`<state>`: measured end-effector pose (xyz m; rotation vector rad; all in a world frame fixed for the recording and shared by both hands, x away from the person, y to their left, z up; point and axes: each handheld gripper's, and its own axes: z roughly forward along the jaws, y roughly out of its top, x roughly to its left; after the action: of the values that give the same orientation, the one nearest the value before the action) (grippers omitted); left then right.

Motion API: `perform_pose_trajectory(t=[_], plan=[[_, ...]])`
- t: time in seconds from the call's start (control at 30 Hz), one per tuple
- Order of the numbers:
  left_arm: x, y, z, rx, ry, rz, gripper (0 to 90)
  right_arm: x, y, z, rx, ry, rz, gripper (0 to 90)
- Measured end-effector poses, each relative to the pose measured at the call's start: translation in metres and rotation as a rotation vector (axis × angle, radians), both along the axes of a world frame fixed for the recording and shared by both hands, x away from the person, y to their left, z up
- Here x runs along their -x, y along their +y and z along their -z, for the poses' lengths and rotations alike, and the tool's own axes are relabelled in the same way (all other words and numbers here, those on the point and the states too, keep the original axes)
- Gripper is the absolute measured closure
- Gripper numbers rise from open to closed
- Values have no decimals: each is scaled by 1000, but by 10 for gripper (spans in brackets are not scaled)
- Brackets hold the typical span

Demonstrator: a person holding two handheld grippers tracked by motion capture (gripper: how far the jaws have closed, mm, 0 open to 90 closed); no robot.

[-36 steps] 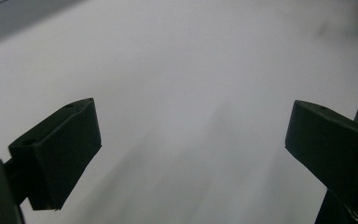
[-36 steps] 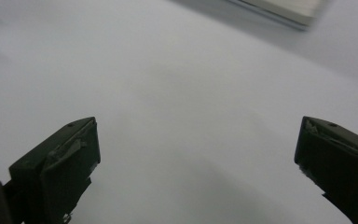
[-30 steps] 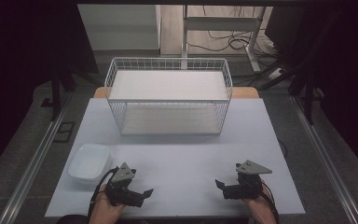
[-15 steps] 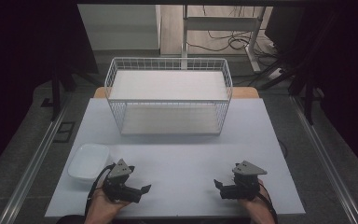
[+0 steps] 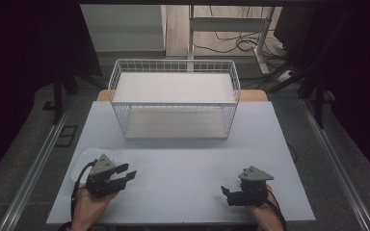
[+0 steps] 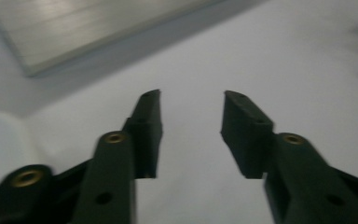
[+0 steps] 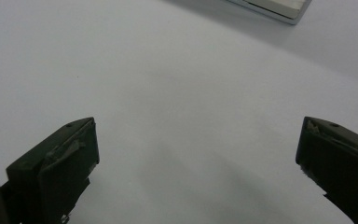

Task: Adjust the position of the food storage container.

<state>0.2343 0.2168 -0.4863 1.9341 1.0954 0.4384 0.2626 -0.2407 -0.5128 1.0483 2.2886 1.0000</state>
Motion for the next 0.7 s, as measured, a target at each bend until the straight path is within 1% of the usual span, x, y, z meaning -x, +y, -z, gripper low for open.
perform_pose_trajectory(t=[0.1, 0.2, 0.23, 0.27, 0.3, 0.33, 0.37, 0.43, 0.47, 0.5, 0.53, 0.7], plan=[[-1, 11, -2, 1, -6, -33, 729, 0, 0, 0, 6, 0, -1, 0], [-3, 23, -2, -4, -3, -46, 808, 0, 0, 1, 7, -1, 1, 0], [-4, 33, -3, 17, 1, -54, 853, 0, 1, 1, 6, -2, 2, 0], [-4, 33, -3, 17, 1, -54, 864, 0, 1, 1, 6, -2, 2, 0], [-4, 39, -3, 31, 2, -66, 864, 0, 1, 1, 7, -3, 3, 0], [-4, 43, -4, 35, 2, -74, 884, 0, 1, 1, 6, -4, 2, 0], [-5, 48, -5, 36, 2, -87, 898, 0, 1, 1, 6, -4, 2, 0], [-5, 58, -5, 36, 2, -118, 899, 0, 1, 1, 8, -4, 1, 0], [-5, 63, -5, 34, 1, -134, 899, 0, 1, 1, 9, -3, 0, 0], [-6, 74, -4, 29, -2, -170, 900, 0, 2, 1, 12, -1, -1, 0], [-6, 74, -4, 29, -2, -170, 900, 0, 2, 1, 12, -1, -1, 0], [-6, 100, -1, 29, -5, -274, 900, 0, 2, 1, 14, -2, -2, 0]])
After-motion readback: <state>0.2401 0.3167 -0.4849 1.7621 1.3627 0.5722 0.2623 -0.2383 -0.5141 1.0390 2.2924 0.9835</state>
